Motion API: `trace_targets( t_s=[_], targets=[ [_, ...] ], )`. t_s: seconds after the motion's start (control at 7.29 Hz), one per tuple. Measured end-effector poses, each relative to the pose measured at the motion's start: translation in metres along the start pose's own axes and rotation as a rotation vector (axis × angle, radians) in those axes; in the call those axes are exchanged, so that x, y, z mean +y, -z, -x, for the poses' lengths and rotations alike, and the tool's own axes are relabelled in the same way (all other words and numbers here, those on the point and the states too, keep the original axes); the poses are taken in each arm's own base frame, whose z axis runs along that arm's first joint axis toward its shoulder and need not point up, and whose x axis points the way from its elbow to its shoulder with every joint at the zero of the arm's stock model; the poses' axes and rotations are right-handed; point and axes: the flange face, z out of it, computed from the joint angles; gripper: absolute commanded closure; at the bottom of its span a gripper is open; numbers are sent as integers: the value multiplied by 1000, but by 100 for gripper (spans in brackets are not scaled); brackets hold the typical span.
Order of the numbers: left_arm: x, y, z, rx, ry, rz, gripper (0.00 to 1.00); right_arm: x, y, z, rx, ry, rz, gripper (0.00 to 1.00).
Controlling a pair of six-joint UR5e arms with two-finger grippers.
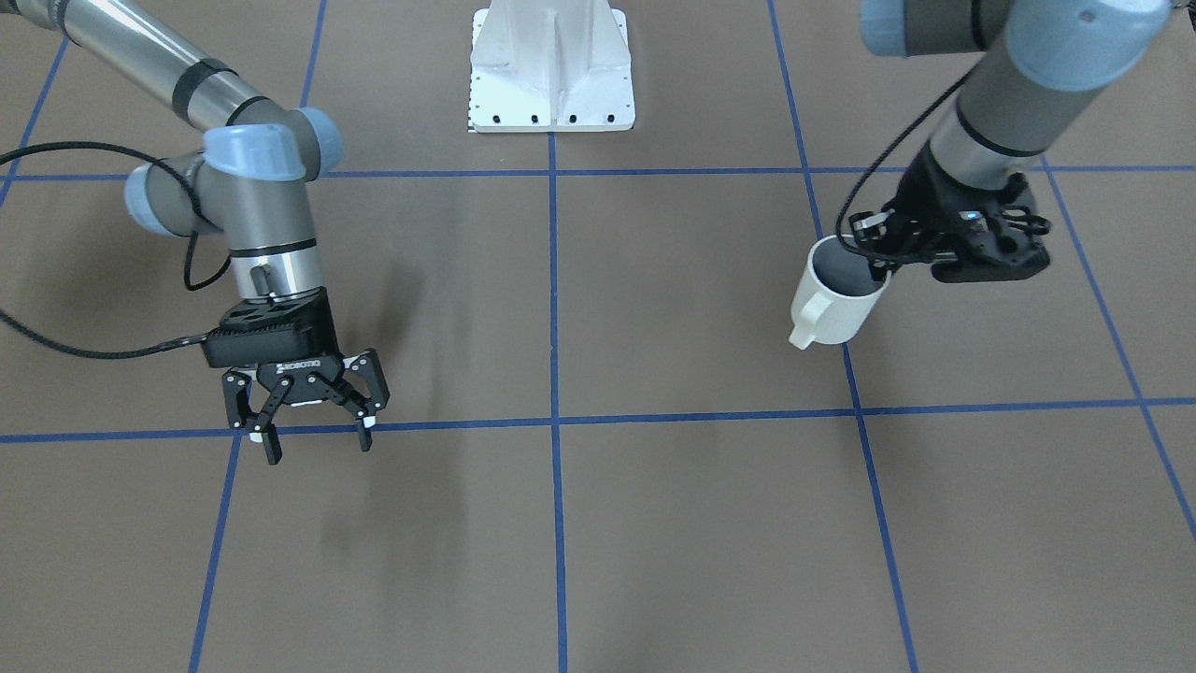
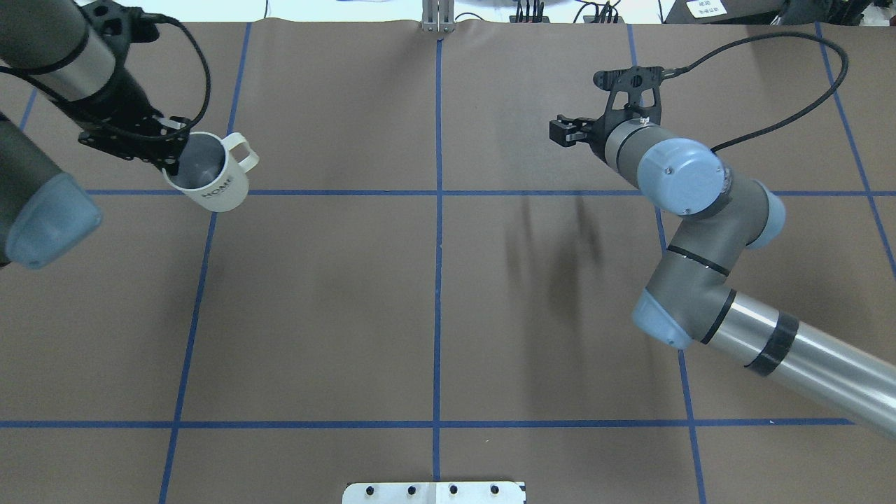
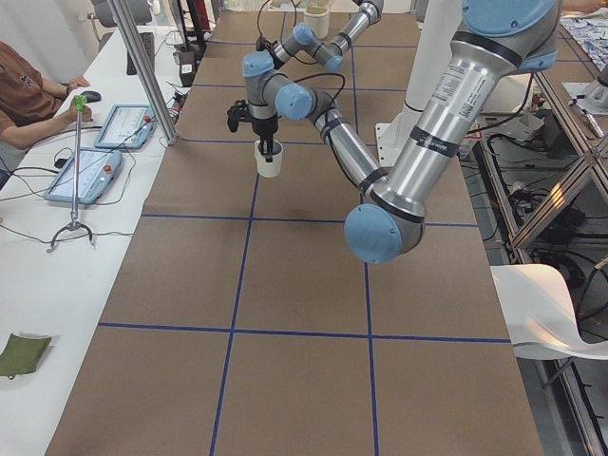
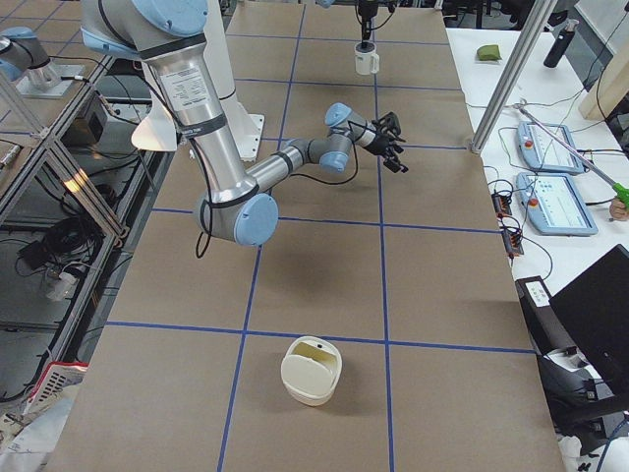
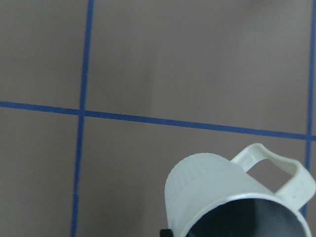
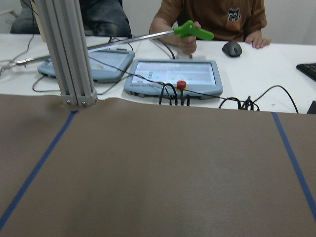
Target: Left arm hands cup to right arm to dump lemon
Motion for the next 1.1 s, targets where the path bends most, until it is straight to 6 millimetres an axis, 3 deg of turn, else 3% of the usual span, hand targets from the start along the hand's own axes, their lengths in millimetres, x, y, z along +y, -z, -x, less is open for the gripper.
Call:
trace_targets(
  t_s=[0.27, 0.55, 0.69, 0.96, 1.1],
  targets=[
    [27, -39, 107, 2, -84, 40, 100, -11, -5, -72, 21, 25, 151, 0],
    [49, -77, 172, -26, -30, 103, 100, -30, -2, -115, 53, 67, 304, 0],
    [51, -94, 190, -43, 22, 134, 100, -35, 1, -123, 57, 72, 352, 0],
    [52, -111, 207, -59, 99, 170, 100, -39, 7, -129, 54, 58, 419, 0],
    [53, -116, 211, -54, 137, 188, 93, -41, 10, -129, 47, 53, 433, 0]
  ],
)
